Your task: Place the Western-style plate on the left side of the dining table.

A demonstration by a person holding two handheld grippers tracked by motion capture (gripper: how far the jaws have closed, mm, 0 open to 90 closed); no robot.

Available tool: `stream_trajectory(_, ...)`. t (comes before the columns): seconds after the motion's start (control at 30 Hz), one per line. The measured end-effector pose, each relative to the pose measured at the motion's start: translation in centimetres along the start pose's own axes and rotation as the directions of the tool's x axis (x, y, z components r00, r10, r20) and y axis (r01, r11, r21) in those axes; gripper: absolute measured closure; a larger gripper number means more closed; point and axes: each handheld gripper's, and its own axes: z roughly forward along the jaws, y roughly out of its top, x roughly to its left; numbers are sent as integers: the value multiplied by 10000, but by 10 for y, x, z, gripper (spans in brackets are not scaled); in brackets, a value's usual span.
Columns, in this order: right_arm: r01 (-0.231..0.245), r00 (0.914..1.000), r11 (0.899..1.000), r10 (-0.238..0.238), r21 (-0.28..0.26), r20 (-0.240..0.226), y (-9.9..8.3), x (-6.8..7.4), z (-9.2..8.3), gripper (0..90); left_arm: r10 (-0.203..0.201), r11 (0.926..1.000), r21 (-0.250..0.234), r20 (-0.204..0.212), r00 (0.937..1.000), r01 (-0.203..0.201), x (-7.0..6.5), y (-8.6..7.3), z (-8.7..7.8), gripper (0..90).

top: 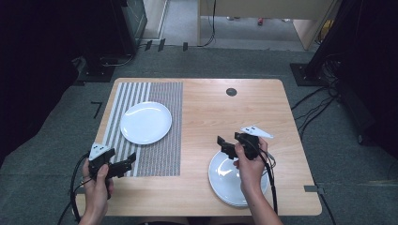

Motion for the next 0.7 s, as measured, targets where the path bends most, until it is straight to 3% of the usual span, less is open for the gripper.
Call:
stream_trajectory(0.37,36,9984,9998,-25,-192,559,-18,-39,-29,229,-252,9996,136,-479,9985,258,12,-34,1,128)
stream_trajectory(0.4,52,9974,9998,-37,-196,722,-21,-48,-35,225,-273,9994,186,-543,9981,284,16,-38,1,128)
stream_trajectory(0.7,-202,9924,9995,228,-229,1212,-39,-85,-53,216,-53,9993,352,-1079,9941,92,30,-55,-4,121)
